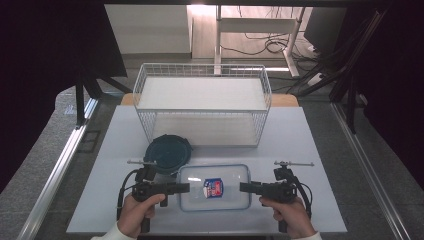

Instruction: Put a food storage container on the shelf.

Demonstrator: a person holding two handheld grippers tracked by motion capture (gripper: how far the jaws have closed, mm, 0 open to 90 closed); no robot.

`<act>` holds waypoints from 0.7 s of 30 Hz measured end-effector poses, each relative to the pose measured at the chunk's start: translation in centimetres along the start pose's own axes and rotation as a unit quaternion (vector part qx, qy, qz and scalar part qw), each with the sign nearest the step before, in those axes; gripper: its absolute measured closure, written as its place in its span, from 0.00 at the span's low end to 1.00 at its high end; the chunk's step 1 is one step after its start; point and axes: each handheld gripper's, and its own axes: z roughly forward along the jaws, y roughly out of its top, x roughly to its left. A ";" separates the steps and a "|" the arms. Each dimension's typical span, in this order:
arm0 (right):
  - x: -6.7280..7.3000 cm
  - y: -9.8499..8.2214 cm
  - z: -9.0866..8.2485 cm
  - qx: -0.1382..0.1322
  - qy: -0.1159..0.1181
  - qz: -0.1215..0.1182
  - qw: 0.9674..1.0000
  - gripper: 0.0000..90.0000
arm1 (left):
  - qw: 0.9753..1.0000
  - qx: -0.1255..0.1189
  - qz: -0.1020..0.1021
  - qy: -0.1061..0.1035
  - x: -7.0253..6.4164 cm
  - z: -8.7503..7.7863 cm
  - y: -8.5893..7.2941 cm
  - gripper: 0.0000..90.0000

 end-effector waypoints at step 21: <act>3.7 7.8 -0.6 -0.025 0.009 -0.051 0.998 0.54 | 0.999 -0.039 0.034 -0.003 -1.9 -3.8 6.7 0.51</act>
